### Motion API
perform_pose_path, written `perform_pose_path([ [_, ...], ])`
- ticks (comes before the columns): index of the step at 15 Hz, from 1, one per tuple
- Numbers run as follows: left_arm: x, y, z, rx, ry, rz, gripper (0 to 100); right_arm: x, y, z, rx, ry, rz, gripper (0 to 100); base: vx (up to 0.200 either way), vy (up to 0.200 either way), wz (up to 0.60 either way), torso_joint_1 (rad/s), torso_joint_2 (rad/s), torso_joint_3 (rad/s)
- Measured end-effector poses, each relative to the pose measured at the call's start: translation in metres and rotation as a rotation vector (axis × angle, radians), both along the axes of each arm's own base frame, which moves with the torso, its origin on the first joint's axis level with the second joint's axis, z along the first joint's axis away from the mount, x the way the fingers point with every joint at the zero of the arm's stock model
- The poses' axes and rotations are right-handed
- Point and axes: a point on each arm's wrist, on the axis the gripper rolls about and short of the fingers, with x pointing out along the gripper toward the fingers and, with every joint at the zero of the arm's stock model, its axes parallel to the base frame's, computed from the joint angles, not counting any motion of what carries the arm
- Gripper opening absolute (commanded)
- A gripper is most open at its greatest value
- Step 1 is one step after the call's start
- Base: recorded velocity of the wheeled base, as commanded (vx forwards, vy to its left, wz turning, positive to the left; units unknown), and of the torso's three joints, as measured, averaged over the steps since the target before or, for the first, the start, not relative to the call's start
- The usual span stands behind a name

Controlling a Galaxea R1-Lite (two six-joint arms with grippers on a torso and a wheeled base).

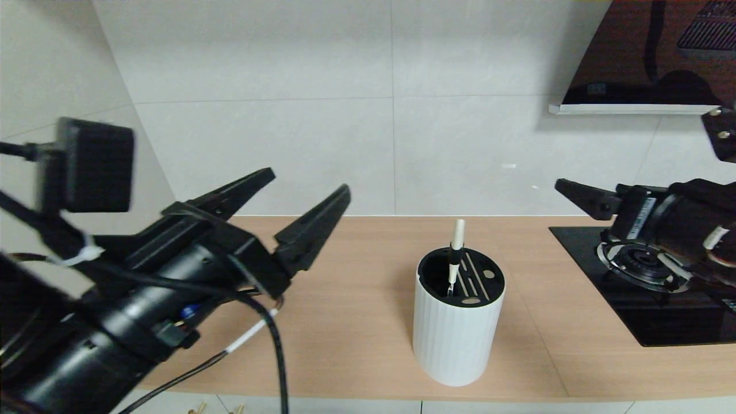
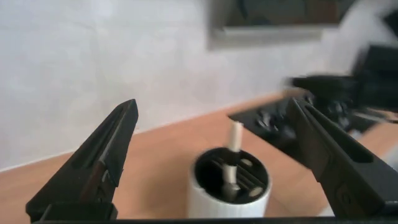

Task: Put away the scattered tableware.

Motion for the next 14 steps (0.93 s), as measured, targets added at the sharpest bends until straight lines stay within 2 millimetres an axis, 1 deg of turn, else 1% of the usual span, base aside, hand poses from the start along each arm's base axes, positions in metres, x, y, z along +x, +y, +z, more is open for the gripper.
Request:
perform_pose_path([
  [3, -0.033, 0.05, 0.005, 0.02, 0.022, 0.09, 100, -0.049, -0.029, 0.005, 0.0, -0.081, -0.026, 100, 0.0, 0.0, 0.0, 0.0, 0.0, 0.0],
  [6, -0.074, 0.097, 0.005, 0.063, 0.076, 0.206, 100, -0.098, -0.063, -0.003, -0.006, -0.142, -0.121, 100, 0.0, 0.0, 0.0, 0.0, 0.0, 0.0],
  [8, -0.106, 0.121, 0.005, 0.082, 0.103, 0.279, 100, -0.129, -0.079, -0.009, -0.009, -0.175, -0.184, 100, 0.0, 0.0, 0.0, 0.0, 0.0, 0.0],
  [10, -0.144, 0.14, 0.005, 0.075, 0.085, 0.349, 100, -0.161, -0.09, -0.019, -0.044, -0.198, -0.253, 100, 0.0, 0.0, 0.0, 0.0, 0.0, 0.0],
  [11, -0.161, 0.146, 0.004, 0.064, 0.058, 0.382, 100, -0.175, -0.093, -0.024, -0.062, -0.213, -0.285, 100, 0.0, 0.0, 0.0, 0.0, 0.0, 0.0],
  [13, -0.194, 0.152, -0.005, 0.066, 0.0, 0.453, 100, -0.204, -0.097, -0.036, -0.102, -0.252, -0.339, 100, 0.0, 0.0, 0.0, 0.0, 0.0, 0.0],
  [14, -0.205, 0.152, -0.01, 0.079, -0.027, 0.487, 100, -0.215, -0.098, -0.042, -0.115, -0.266, -0.356, 100, 0.0, 0.0, 0.0, 0.0, 0.0, 0.0],
])
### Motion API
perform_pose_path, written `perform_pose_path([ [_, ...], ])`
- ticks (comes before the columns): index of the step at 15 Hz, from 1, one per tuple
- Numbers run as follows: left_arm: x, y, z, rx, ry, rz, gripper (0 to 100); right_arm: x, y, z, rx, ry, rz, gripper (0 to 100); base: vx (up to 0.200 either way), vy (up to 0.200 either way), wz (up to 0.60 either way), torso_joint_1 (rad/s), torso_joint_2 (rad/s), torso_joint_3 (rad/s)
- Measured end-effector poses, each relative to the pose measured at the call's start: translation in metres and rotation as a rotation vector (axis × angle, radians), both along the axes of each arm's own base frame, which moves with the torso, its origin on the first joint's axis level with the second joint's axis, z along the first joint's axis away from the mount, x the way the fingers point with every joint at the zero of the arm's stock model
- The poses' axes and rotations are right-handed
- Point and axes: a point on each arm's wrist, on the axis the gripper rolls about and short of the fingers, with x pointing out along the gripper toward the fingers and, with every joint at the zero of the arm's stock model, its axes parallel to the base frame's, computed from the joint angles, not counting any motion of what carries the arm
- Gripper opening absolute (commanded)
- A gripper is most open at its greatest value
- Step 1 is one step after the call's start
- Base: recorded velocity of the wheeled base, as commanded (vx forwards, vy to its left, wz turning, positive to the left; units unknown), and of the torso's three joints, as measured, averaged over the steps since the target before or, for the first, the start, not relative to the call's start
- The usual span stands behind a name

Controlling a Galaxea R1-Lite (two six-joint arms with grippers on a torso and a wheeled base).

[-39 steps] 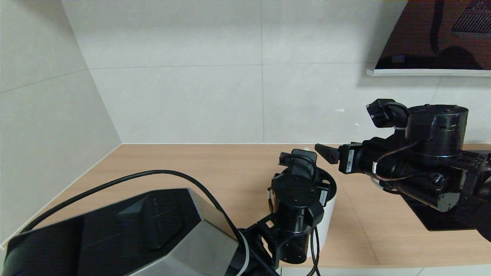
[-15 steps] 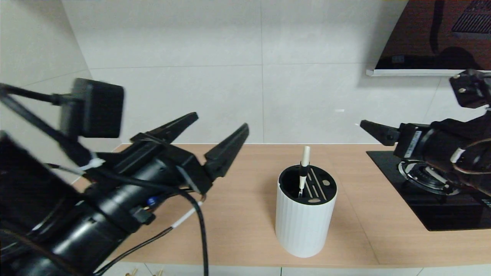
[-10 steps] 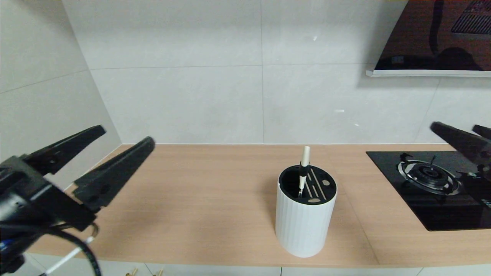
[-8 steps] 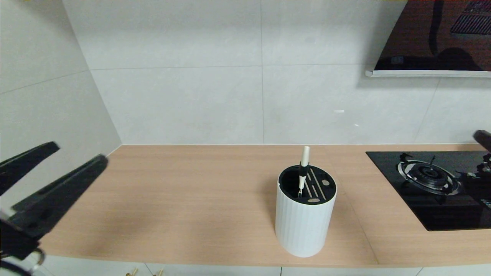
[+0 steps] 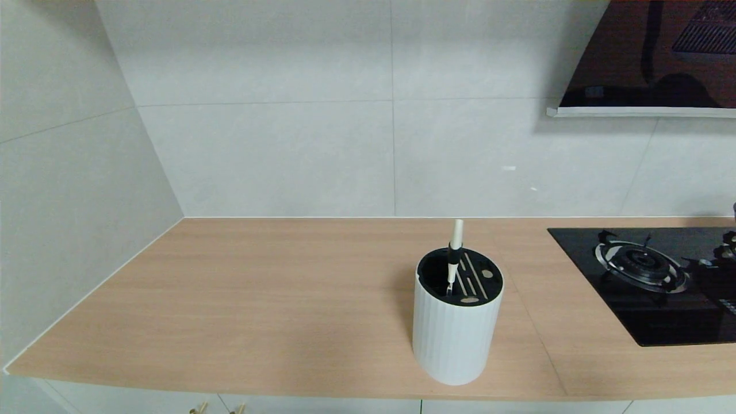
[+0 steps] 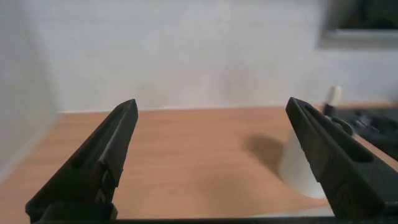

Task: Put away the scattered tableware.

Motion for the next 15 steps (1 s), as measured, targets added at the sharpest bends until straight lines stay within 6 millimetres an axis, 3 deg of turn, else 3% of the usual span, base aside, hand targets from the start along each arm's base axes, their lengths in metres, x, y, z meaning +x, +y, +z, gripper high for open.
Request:
perform_pose_path([
  [3, -0.019, -0.001, -0.011, 0.002, -0.063, 0.119, 100, -0.027, 0.003, -0.016, -0.03, -0.058, -0.016, 100, 0.0, 0.0, 0.0, 0.0, 0.0, 0.0],
  [6, -0.029, -0.007, -0.022, 0.032, -0.102, 0.157, 100, -0.035, 0.005, -0.027, -0.032, -0.085, -0.045, 100, 0.0, 0.0, 0.0, 0.0, 0.0, 0.0],
  [12, -0.01, -0.009, -0.066, 0.047, 0.009, 0.194, 100, -0.023, 0.007, -0.062, 0.036, -0.014, 0.051, 100, 0.0, 0.0, 0.0, 0.0, 0.0, 0.0],
  [15, 0.008, -0.009, -0.089, 0.05, 0.008, 0.194, 100, -0.009, 0.006, -0.09, 0.036, 0.074, 0.049, 100, 0.0, 0.0, 0.0, 0.0, 0.0, 0.0],
])
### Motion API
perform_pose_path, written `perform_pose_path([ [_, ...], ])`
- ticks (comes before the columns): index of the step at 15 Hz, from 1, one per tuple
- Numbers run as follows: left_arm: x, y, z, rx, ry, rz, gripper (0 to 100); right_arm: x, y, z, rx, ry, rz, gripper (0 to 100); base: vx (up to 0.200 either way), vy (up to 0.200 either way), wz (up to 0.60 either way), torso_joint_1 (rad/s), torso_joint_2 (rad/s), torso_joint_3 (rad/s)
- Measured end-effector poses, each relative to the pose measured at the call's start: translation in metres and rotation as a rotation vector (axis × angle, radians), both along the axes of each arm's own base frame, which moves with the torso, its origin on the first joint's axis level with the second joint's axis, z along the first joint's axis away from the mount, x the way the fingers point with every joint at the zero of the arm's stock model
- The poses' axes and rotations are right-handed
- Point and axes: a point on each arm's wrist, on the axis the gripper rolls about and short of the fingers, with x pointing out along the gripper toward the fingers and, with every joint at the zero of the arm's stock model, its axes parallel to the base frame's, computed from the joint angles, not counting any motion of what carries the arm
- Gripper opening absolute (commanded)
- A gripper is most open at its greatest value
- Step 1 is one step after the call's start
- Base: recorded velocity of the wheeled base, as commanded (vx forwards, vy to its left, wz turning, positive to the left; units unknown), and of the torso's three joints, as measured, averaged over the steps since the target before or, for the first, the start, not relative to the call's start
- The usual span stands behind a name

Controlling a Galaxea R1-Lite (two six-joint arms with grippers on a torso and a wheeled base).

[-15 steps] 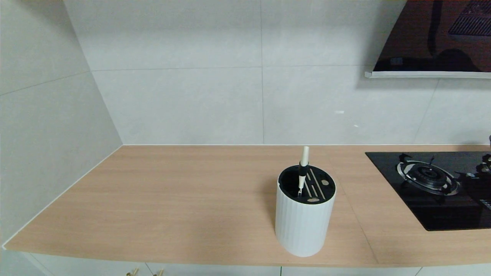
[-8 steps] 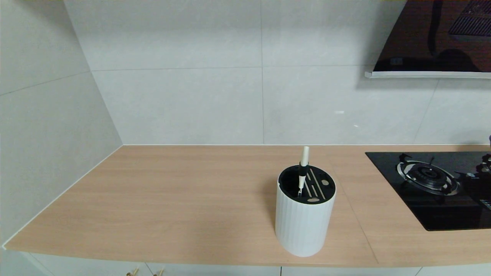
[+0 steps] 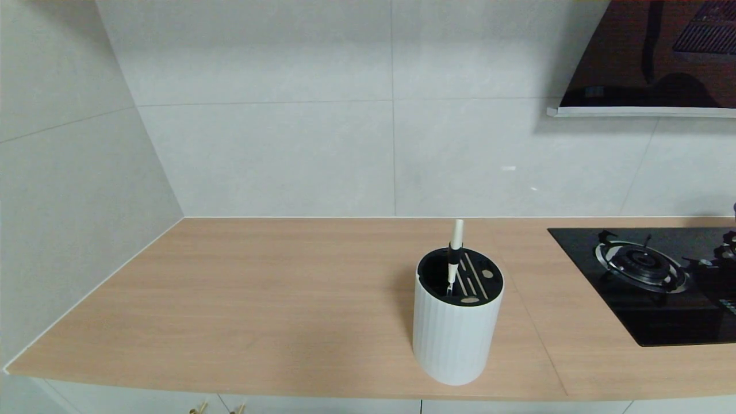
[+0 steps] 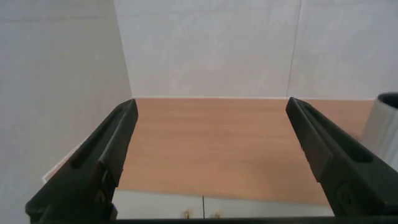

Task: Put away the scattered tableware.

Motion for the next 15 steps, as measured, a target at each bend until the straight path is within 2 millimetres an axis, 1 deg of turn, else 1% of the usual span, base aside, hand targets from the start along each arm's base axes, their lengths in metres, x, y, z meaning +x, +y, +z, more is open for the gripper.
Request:
perform_pose_path([
  [1, 0.006, 0.0, -0.008, 0.007, -0.016, -0.002, 100, 0.004, 0.0, -0.008, 0.0, 0.018, 0.0, 100, 0.0, 0.0, 0.0, 0.0, 0.0, 0.0],
  [2, 0.011, 0.0, -0.018, 0.027, 0.008, -0.008, 100, 0.006, 0.0, -0.012, -0.006, 0.021, 0.0, 100, 0.0, 0.0, 0.0, 0.0, 0.0, 0.0],
  [3, 0.015, -0.001, -0.031, 0.043, 0.072, -0.021, 100, 0.009, 0.0, -0.02, -0.016, 0.044, 0.001, 100, 0.0, 0.0, 0.0, 0.0, 0.0, 0.0],
  [4, 0.018, -0.001, -0.04, 0.047, 0.124, -0.031, 100, 0.011, 0.0, -0.027, -0.025, 0.078, 0.002, 100, 0.0, 0.0, 0.0, 0.0, 0.0, 0.0],
  [6, 0.02, -0.001, -0.052, 0.034, 0.209, -0.039, 100, 0.013, 0.0, -0.037, -0.028, 0.148, 0.016, 100, 0.0, 0.0, 0.0, 0.0, 0.0, 0.0],
  [8, 0.02, -0.001, -0.053, 0.013, 0.216, -0.058, 100, 0.013, 0.001, -0.039, -0.031, 0.162, 0.024, 100, 0.0, 0.0, 0.0, 0.0, 0.0, 0.0],
  [9, 0.02, -0.003, -0.055, -0.001, 0.236, -0.117, 100, 0.013, 0.001, -0.039, -0.035, 0.163, 0.039, 100, 0.0, 0.0, 0.0, 0.0, 0.0, 0.0],
  [10, 0.02, -0.003, -0.055, -0.004, 0.245, -0.139, 100, 0.013, 0.001, -0.039, -0.039, 0.163, 0.052, 100, 0.0, 0.0, 0.0, 0.0, 0.0, 0.0],
  [12, 0.02, -0.003, -0.056, 0.012, 0.252, -0.158, 100, 0.013, 0.001, -0.04, -0.045, 0.165, 0.055, 100, 0.0, 0.0, 0.0, 0.0, 0.0, 0.0],
  [15, 0.02, -0.004, -0.056, -0.01, 0.249, -0.164, 100, 0.013, 0.001, -0.04, -0.044, 0.166, 0.055, 100, 0.0, 0.0, 0.0, 0.0, 0.0, 0.0],
])
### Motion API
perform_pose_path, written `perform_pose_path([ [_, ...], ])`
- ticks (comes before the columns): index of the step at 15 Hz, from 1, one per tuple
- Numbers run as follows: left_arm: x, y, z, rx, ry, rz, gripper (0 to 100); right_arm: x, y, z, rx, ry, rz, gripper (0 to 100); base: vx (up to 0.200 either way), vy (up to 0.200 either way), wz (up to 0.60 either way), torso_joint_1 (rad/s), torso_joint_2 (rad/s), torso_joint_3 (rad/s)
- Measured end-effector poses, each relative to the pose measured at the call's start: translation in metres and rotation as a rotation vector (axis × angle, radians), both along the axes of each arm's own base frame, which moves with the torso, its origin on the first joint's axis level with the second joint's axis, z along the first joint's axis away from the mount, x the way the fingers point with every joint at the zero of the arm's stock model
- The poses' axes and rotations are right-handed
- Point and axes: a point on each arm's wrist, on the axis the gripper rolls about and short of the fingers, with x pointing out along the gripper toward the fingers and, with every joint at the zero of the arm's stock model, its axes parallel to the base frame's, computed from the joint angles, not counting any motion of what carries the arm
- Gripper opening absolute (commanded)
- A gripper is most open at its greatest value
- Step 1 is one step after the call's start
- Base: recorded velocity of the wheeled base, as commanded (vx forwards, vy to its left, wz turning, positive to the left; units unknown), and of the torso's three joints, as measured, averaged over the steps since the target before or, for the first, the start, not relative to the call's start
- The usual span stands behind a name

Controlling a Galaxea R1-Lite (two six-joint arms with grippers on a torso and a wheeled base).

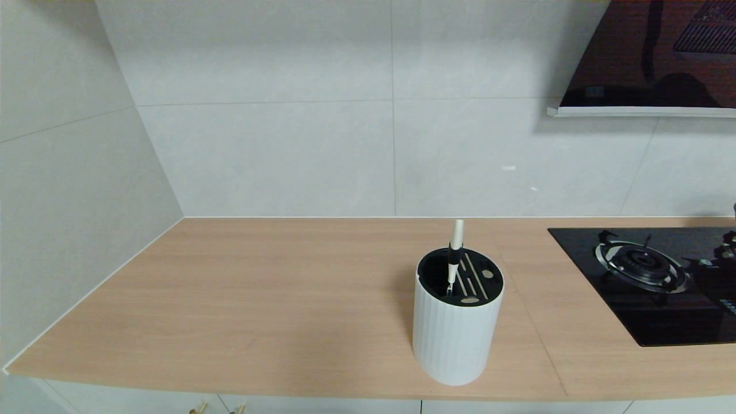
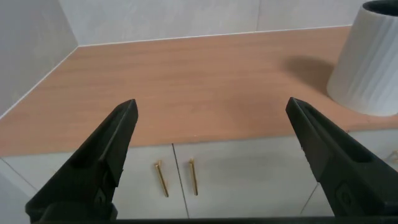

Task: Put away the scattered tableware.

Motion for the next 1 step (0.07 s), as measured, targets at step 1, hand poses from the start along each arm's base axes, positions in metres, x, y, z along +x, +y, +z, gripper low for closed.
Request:
perform_pose_path([
  [1, 0.0, 0.0, -0.0001, -0.002, 0.0, 0.0, 100, 0.0, 0.0, 0.0, 0.0, 0.0, 0.0, 100, 0.0, 0.0, 0.0, 0.0, 0.0, 0.0],
])
